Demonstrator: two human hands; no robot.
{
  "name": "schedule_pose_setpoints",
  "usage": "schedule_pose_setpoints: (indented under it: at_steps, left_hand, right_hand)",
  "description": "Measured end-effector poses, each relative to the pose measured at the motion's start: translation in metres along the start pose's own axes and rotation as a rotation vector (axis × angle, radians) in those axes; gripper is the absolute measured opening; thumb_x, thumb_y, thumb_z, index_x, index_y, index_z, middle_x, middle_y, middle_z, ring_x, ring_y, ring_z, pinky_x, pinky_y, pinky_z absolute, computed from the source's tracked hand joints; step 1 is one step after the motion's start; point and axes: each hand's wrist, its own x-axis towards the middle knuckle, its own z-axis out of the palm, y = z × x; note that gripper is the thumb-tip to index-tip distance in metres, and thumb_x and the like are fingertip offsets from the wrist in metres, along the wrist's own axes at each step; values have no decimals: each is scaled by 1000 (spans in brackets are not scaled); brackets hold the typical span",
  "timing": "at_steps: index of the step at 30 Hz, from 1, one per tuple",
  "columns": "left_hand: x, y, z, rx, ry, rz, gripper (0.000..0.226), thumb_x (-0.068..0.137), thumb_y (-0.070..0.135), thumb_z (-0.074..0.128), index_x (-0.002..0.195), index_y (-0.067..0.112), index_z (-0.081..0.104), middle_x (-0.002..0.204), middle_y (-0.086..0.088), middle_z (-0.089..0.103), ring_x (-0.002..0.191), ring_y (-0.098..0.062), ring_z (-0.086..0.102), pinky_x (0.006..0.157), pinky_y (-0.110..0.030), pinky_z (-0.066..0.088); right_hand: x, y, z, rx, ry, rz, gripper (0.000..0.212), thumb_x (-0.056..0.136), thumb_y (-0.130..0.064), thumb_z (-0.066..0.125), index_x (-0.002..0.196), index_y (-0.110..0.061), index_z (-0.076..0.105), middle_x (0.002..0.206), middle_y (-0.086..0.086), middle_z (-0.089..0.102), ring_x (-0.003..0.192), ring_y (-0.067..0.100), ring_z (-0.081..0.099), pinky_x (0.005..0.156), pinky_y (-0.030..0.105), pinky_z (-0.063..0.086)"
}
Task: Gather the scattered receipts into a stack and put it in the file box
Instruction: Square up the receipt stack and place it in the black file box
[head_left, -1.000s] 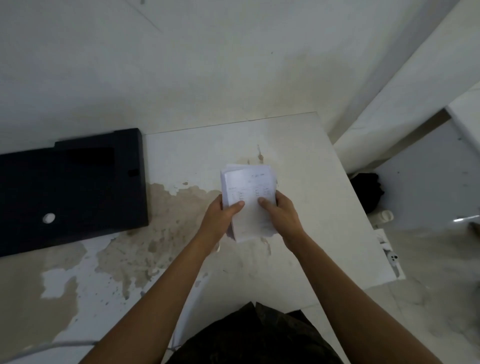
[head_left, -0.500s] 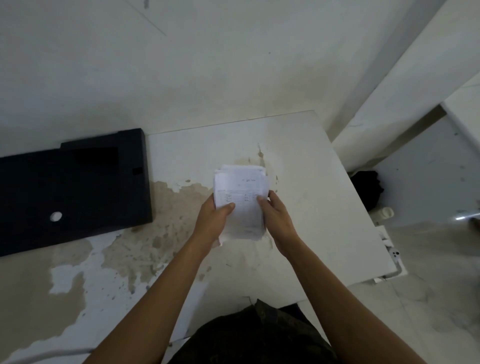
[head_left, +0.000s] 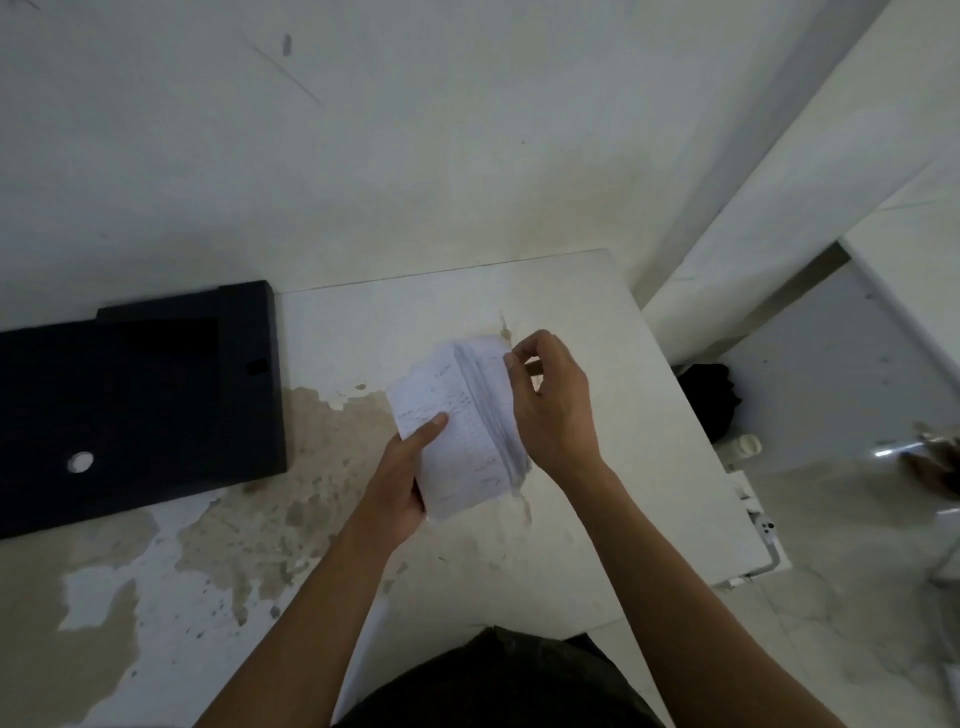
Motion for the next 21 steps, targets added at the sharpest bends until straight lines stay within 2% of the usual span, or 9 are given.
schedule_pose_setpoints:
  at_steps: [2, 4, 6, 8, 11, 13, 16, 19, 21]
  left_hand:
    - [-1, 1, -1, -13, 4, 25, 45, 84, 32, 72, 126, 25, 61, 118, -9, 70, 105, -32, 68, 79, -47, 58]
    - [-2, 3, -5, -8, 29, 45, 44, 84, 28, 72, 126, 20, 62, 119, -10, 70, 104, -33, 68, 77, -46, 58]
    - [-2, 6, -10, 21, 97, 52, 46, 79, 29, 75, 122, 18, 65, 118, -10, 70, 104, -35, 68, 79, -51, 58]
    - [0, 9, -18, 44, 174, 53, 37, 79, 29, 75, 114, 20, 69, 114, -8, 72, 99, -32, 70, 78, -52, 59]
    - [0, 17, -26, 21, 217, 40, 17, 84, 35, 70, 98, 26, 75, 101, -4, 76, 85, -26, 74, 66, -42, 61]
    - [0, 23, -27, 0, 208, 22, 25, 84, 40, 68, 102, 23, 74, 105, -8, 75, 93, -32, 71, 78, -51, 59]
    - [2, 31, -17, -5, 174, 26, 38, 82, 39, 70, 111, 14, 71, 111, -13, 73, 100, -36, 69, 87, -55, 55]
    - [7, 36, -1, 15, 118, 34, 34, 76, 38, 72, 102, 16, 74, 102, -10, 76, 91, -31, 73, 75, -46, 60]
    - [11, 35, 10, 47, 107, 50, 25, 82, 36, 70, 100, 19, 73, 99, -5, 77, 88, -27, 74, 68, -40, 61]
  right_hand:
    - [9, -7, -5, 9, 60, -12, 13, 100, -26, 50, 87, -26, 48, 82, -14, 58, 83, -4, 57, 60, 5, 41]
    - [22, -10, -14, 41, 175, 17, 14, 101, -25, 48, 87, -23, 47, 76, -15, 58, 68, -5, 57, 52, 6, 39]
    - [35, -6, -26, 39, 298, 59, 13, 101, -24, 47, 88, -22, 47, 73, -16, 57, 63, -13, 55, 50, 2, 36]
    - [45, 1, -37, 14, 363, 111, 12, 101, -27, 45, 90, -22, 46, 77, -17, 56, 69, -18, 53, 54, 1, 36]
    - [52, 13, -47, 20, 416, 179, 10, 100, -30, 45, 91, -24, 47, 81, -19, 56, 76, -21, 52, 57, -2, 36]
    - [51, 15, -46, 35, 418, 210, 10, 100, -32, 46, 92, -26, 47, 82, -20, 56, 78, -22, 52, 54, -2, 36]
    - [42, 16, -38, 17, 319, 206, 11, 101, -33, 48, 92, -27, 49, 81, -20, 57, 76, -23, 53, 53, -2, 37]
    - [33, 13, -20, 17, 28, 195, 10, 100, -30, 51, 92, -25, 54, 78, -14, 63, 62, -13, 57, 50, 4, 39]
    - [25, 11, -7, 80, -168, 216, 11, 100, -26, 50, 92, -21, 56, 75, -9, 67, 57, -5, 59, 50, 9, 41]
